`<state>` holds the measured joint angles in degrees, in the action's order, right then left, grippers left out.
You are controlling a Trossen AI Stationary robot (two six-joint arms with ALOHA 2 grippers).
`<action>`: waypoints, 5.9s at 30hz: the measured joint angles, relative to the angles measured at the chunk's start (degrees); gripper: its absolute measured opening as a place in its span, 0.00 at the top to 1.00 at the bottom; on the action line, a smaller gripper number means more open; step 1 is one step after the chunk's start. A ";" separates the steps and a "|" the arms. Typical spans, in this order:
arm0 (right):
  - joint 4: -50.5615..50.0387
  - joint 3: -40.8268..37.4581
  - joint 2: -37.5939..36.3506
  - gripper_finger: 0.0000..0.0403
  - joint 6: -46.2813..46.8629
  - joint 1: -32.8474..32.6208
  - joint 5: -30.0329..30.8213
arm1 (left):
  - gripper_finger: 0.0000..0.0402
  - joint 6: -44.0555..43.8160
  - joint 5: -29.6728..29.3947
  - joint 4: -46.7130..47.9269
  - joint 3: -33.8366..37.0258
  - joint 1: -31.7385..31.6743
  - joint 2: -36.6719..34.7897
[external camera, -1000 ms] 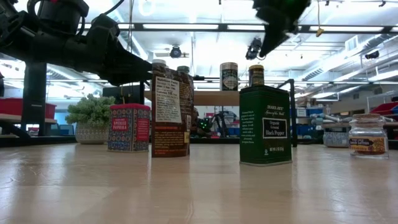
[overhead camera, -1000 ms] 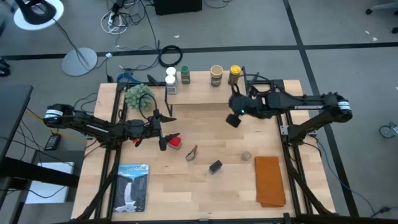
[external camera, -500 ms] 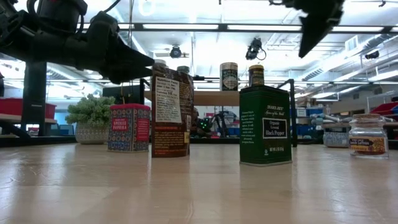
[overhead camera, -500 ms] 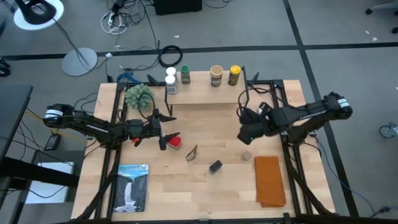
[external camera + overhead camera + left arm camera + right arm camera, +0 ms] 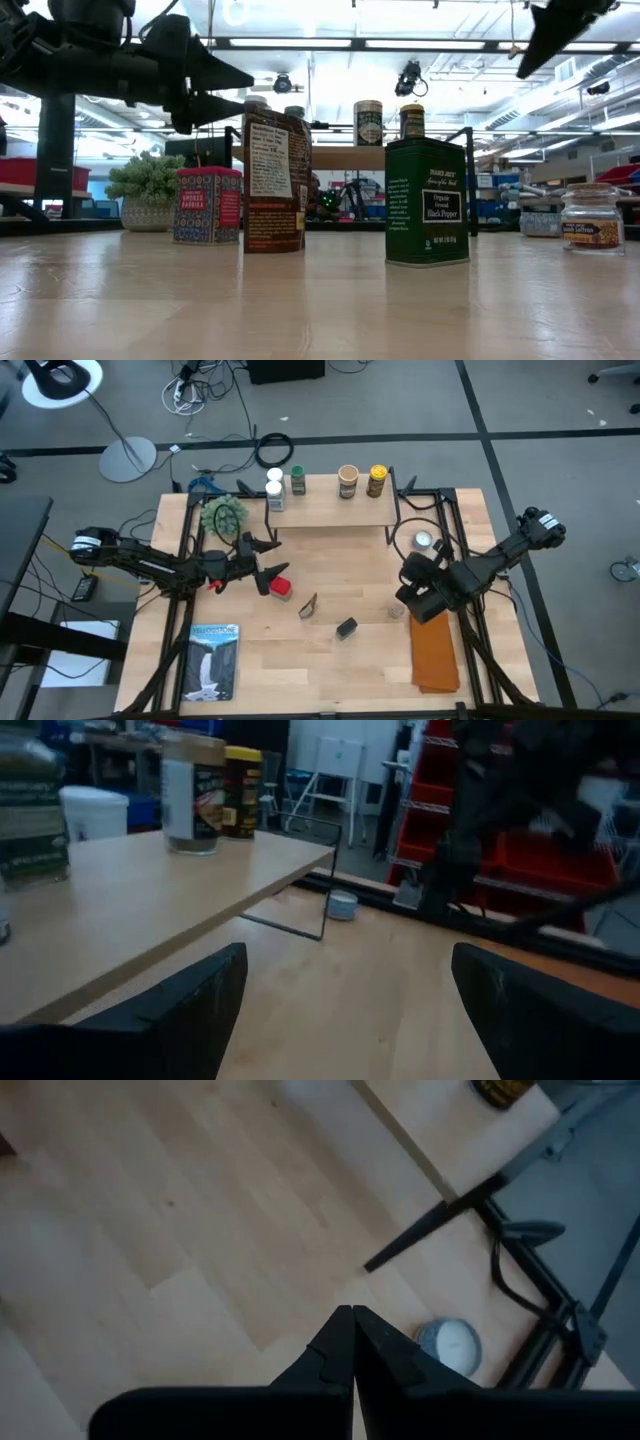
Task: Shelf spices
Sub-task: Put the red seasoning can on the shelf
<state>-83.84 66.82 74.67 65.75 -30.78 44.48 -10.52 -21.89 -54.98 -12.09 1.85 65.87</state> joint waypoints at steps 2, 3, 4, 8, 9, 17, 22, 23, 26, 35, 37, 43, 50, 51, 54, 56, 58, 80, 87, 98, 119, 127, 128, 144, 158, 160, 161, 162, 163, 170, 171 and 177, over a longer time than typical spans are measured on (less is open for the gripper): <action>0.08 -2.39 -0.29 0.99 2.84 -0.83 0.07 | 0.11 -0.22 -0.82 -0.07 -0.14 0.00 0.00; 0.14 -3.72 -0.51 0.99 4.34 -1.11 0.09 | 0.11 -0.05 -1.30 -0.07 -0.20 0.00 0.00; 0.04 -4.98 -0.70 1.00 5.70 -1.39 0.06 | 0.11 0.35 -2.11 0.19 -0.23 0.01 0.00; 1.48 -10.32 -1.34 1.00 10.90 -2.17 -1.25 | 0.11 1.32 -2.96 0.76 -0.23 0.00 0.00; 2.76 -11.65 -1.68 1.00 11.69 -2.40 -2.07 | 0.11 1.37 -2.98 0.74 -0.23 0.00 0.00; 20.08 -20.60 -6.34 1.00 12.46 -6.16 -5.53 | 0.11 6.10 -3.12 0.80 -0.23 0.00 -0.01; 26.41 -22.87 -9.58 0.99 11.46 -7.42 -5.75 | 0.11 10.30 -2.02 0.88 -0.23 0.02 0.00; 27.15 -23.05 -9.98 0.99 11.54 -7.48 -5.95 | 0.11 10.76 -1.22 0.90 -0.23 0.02 0.00; 29.47 -23.13 -10.51 0.99 11.90 -7.48 -7.63 | 0.11 11.63 0.31 0.90 -0.23 0.11 0.00; 41.58 -23.13 -7.57 1.00 7.32 -7.91 -8.70 | 0.36 14.84 1.01 0.34 -0.23 3.16 0.00; 43.57 -23.13 -6.47 0.99 6.80 -7.89 -8.70 | 0.43 14.82 1.04 0.33 -0.23 3.21 -0.02; 48.15 -23.13 -2.57 0.99 6.01 -7.89 -8.69 | 0.52 11.70 1.18 0.33 -0.23 3.21 0.00; 51.42 -23.13 1.20 0.99 4.75 -7.89 -8.65 | 0.52 7.76 1.20 0.46 -0.23 3.21 0.00; 51.84 -23.13 1.48 0.98 4.49 -7.89 -8.65 | 0.52 7.39 1.18 0.46 -0.23 3.21 0.00; 52.64 -23.13 2.14 0.99 3.81 -7.89 -8.58 | 0.52 7.26 1.19 0.50 -0.23 3.18 0.00; 53.01 -23.11 2.13 0.99 3.54 -7.89 -8.52 | 0.52 7.13 1.20 0.60 -0.23 3.15 0.00; 53.15 -23.11 2.13 0.99 3.51 -7.89 -8.52 | 0.52 4.76 1.07 0.98 -0.23 3.15 0.00; 54.78 -23.11 2.13 0.99 0.61 -7.83 -8.36 | 0.27 1.79 6.21 42.65 -15.85 3.04 0.00; 54.80 -23.11 2.13 0.99 0.02 -7.83 -8.21 | 0.29 1.21 5.67 59.51 -24.42 3.04 -0.63; 54.67 -23.11 2.11 0.99 0.00 -7.83 -8.10 | 0.32 7.39 12.81 79.54 -29.81 2.91 -0.91; 55.70 -23.11 2.08 0.99 0.02 -7.78 -8.10 | 0.42 23.66 20.09 101.06 -46.73 -1.88 18.46; 55.91 -23.11 2.08 0.99 0.02 -8.24 -8.10 | 0.42 26.68 20.72 100.67 -47.53 -1.88 20.87; 55.92 -23.11 2.08 0.99 0.02 -8.26 -8.12 | 0.42 27.76 20.85 100.64 -47.52 -1.88 20.88; 56.68 -23.11 2.08 0.99 0.02 -8.39 -8.12 | 0.42 31.34 23.92 98.68 -47.04 -1.86 21.29; 57.01 -23.11 2.08 0.99 -0.02 -8.50 -8.15 | 0.42 28.27 18.20 103.25 -50.68 -1.88 21.20; 57.10 -23.11 2.08 1.00 -0.25 -8.50 -8.15 | 0.42 28.24 17.78 103.83 -51.92 -1.88 21.20; 57.12 -23.11 2.08 0.99 -0.30 -8.50 -8.15 | 0.42 28.24 17.73 103.77 -52.52 -1.88 21.20; 57.14 -23.11 2.08 0.99 -0.30 -8.50 -8.15 | 0.42 28.22 17.73 103.62 -52.94 -1.88 21.18; 57.22 -23.11 2.08 0.99 -0.23 -8.50 -8.15 | 0.42 28.20 17.75 103.52 -53.11 -1.88 21.14; 57.84 -23.11 2.08 0.99 -0.04 -8.96 -8.15 | 0.42 24.56 18.04 104.26 -52.31 -1.88 21.16; 57.85 -23.11 2.08 1.00 -0.02 -8.99 -8.15 | 0.42 23.66 18.06 104.22 -52.31 -1.88 21.16; 58.33 -23.11 2.08 0.99 0.00 -9.01 -8.15 | 0.42 21.99 18.40 103.59 -52.29 -1.88 21.18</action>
<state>-25.51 43.70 76.75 65.76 -39.79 36.33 11.47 -3.49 48.61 -64.38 -0.03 87.05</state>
